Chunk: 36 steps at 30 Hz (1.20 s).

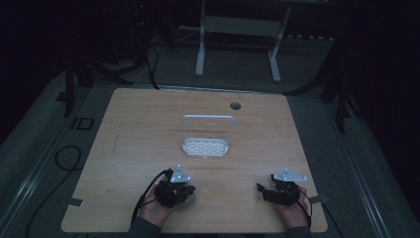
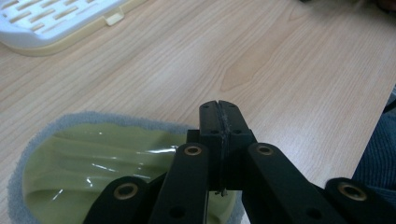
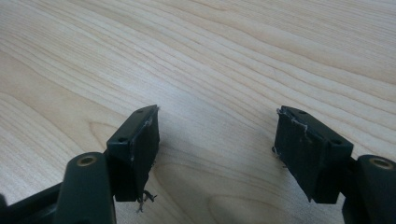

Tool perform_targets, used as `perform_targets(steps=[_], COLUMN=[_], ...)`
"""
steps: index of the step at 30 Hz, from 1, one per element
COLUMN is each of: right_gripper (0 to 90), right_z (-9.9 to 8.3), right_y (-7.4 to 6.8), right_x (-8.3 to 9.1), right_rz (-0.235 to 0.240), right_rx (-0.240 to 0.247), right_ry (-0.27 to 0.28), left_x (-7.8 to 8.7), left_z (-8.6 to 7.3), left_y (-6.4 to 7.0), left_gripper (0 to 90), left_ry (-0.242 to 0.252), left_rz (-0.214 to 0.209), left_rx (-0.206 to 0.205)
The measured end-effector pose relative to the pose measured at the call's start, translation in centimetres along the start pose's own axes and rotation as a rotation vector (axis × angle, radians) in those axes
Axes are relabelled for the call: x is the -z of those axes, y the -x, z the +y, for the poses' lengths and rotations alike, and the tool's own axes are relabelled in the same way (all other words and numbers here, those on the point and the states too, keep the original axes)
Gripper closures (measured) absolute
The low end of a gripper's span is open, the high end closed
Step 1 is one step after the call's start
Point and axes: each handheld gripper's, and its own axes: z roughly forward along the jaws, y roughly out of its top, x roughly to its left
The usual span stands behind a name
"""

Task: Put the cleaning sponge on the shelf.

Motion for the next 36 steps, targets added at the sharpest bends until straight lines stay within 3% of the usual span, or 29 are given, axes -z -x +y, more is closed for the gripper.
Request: perform_targets(steps=[9,18,31,36], right_gripper=[30.2,30.2,30.2,30.2], right_z=[0.0,0.0,0.0,0.0], right_y=[0.0,0.0,0.0,0.0], right_x=[0.0,0.0,0.0,0.0], right_rz=[0.0,0.0,0.0,0.0], right_rx=[0.0,0.0,-0.001,-0.001], right_ry=[0.0,0.0,0.0,0.0], left_x=[0.5,1.6,2.7,3.4], left_z=[-0.7,-1.8,-2.6,-2.6], left_y=[-0.2,-1.4,-2.7,-3.1], left_gripper=[89.7,89.7,89.8,89.7], left_ry=[-0.01,-0.021,-0.036,-0.012], left_rz=[0.019,0.044,0.092,0.079], left_rx=[0.006,0.034,0.037,0.051])
